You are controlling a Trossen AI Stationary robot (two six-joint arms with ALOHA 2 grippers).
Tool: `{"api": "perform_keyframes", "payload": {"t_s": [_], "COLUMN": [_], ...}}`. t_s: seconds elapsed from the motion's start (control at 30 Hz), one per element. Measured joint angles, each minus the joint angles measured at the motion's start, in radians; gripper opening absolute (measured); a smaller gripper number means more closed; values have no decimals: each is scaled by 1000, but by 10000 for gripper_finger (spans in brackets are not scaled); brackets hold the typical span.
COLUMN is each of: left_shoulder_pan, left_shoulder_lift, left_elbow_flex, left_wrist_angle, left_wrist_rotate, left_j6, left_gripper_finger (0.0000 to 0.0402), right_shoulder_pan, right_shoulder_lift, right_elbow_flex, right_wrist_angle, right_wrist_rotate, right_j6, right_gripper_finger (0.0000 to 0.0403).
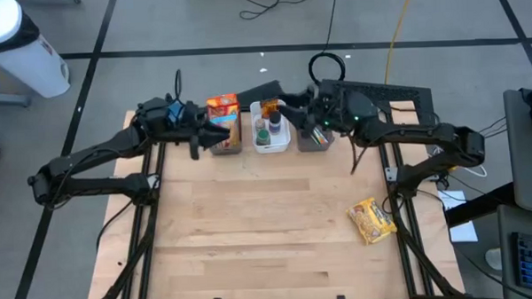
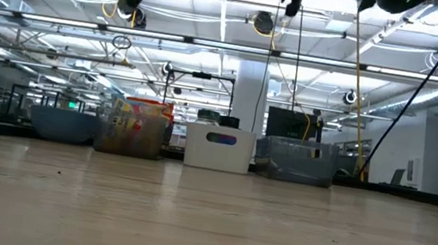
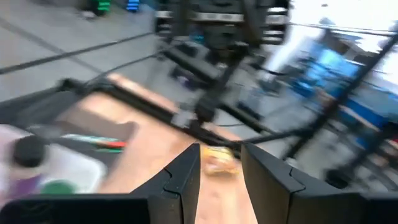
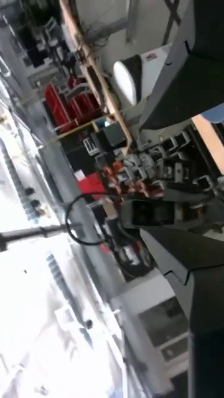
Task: Pick & Place Food Item
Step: Put the yellow noodle pack into the left black bin
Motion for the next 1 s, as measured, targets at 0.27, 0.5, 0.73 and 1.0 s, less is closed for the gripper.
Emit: {"api": "perform_keyframes", "payload": {"t_s": [0.27, 0.5, 0.73, 1.0], "left_shoulder_pan": [-24, -40, -81, -207], "left_shoulder_lift": [-47, -39, 42, 190], "left_elbow_flex": [0, 0, 0, 0], "left_wrist_angle": [99, 169, 261, 473], "left_wrist_rotate": [59, 51, 38, -33], "left_j6": [-2, -29, -125, -273], "left_gripper_finger": [122, 122, 122, 122], "right_shoulder_pan": [139, 274, 424, 723], "right_shoulder_lift": [-171, -291, -343, -314], "right_elbow_flex": [16, 106, 122, 121], "right_wrist_angle": [-430, -932, -1379, -1684], "right_wrist_rotate": [100, 169, 159, 165], "right_j6": [-116, -58, 139, 238], "right_gripper_finger": [265, 265, 265, 265]}}
